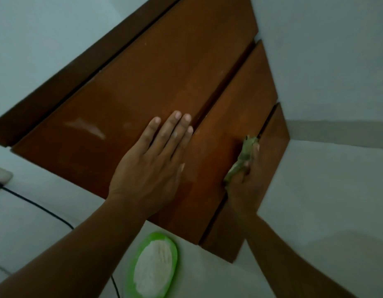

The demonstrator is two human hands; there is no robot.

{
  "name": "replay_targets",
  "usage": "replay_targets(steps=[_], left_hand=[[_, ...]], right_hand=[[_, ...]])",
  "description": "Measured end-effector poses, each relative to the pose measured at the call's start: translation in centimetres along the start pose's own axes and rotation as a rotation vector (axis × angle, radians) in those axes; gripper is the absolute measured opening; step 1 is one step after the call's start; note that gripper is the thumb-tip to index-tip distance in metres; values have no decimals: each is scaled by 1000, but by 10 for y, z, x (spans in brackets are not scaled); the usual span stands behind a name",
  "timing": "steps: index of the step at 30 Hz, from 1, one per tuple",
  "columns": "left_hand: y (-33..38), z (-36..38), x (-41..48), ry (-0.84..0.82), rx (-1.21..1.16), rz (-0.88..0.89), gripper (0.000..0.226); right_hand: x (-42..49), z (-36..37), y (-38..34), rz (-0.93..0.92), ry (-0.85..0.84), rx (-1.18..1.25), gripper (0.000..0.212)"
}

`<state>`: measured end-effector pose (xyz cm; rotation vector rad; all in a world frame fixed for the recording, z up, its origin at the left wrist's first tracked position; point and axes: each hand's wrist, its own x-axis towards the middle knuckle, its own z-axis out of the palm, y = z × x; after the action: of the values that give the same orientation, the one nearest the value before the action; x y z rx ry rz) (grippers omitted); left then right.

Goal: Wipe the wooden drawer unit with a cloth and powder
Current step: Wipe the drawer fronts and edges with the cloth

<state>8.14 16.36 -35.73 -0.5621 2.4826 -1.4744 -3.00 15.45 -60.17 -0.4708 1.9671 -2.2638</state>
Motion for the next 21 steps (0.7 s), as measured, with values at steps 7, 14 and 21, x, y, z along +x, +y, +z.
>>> replay_targets(steps=[7,14,21], left_hand=[[-11,-6,31,-52,62,71,69],[-26,-18,106,8,50,106,68],[-16,-9,138,102,-42,49,67]], right_hand=[[-43,16,-42,-387,-322,58,52],[122,32,-27,-200,-132,51,53],[147,4,-2,272,-6,106,41]])
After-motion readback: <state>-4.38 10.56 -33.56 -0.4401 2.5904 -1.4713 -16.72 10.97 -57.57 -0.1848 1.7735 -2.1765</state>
